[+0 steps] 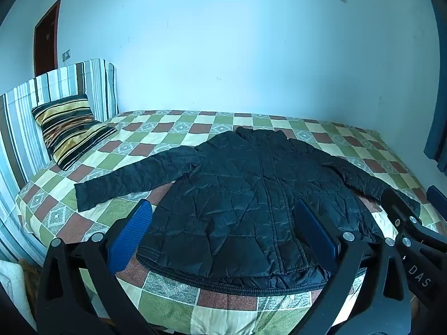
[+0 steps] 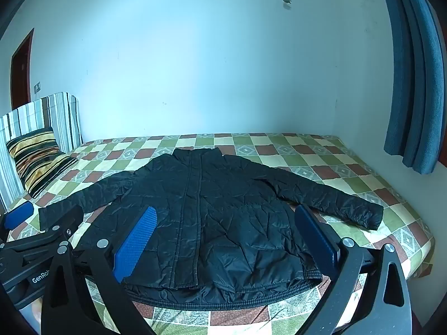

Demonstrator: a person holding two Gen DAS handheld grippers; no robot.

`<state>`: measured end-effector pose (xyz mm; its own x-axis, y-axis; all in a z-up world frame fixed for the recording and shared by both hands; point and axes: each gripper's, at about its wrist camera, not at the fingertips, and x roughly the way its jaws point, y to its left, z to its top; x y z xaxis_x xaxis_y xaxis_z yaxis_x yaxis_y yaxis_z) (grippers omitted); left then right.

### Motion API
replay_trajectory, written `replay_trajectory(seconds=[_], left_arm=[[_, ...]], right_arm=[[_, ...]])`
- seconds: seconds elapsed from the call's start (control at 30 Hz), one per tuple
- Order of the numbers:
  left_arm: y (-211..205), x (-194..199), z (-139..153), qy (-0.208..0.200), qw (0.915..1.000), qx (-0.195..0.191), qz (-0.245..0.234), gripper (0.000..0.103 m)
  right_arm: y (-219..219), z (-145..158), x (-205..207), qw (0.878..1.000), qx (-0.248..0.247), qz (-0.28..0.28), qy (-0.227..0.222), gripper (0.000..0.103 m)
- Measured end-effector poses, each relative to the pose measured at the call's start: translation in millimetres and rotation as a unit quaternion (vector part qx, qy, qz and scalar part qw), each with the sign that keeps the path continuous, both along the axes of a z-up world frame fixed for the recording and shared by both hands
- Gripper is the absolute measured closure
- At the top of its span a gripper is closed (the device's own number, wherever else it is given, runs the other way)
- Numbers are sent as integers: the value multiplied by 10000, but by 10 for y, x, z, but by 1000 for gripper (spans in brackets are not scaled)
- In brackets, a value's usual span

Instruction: Fold large clothes

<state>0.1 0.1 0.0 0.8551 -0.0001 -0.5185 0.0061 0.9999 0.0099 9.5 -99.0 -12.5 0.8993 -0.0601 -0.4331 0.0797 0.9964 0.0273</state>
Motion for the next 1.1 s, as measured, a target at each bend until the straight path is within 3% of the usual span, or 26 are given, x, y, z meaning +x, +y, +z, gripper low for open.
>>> replay_trajectory(seconds=[1.1], left_arm=[[0, 0, 0, 14, 10000, -1, 2, 2]], right_arm=[[-10, 0, 5, 10000, -24, -6, -2, 5]])
